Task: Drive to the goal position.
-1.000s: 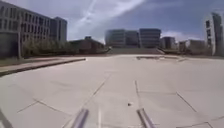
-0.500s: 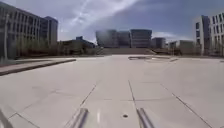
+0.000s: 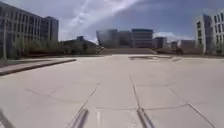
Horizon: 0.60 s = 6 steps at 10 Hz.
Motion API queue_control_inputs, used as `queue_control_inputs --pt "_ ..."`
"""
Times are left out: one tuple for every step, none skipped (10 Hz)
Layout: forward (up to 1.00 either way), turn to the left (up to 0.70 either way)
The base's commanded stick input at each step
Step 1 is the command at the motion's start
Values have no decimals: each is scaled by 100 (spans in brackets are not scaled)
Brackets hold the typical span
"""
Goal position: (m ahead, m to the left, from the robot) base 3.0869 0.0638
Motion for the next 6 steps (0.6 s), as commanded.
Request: queue_control_inputs --pt "50 0" --pt "50 0" --pt "50 0" --pt "50 0" --pt "50 0" --pt "50 0"
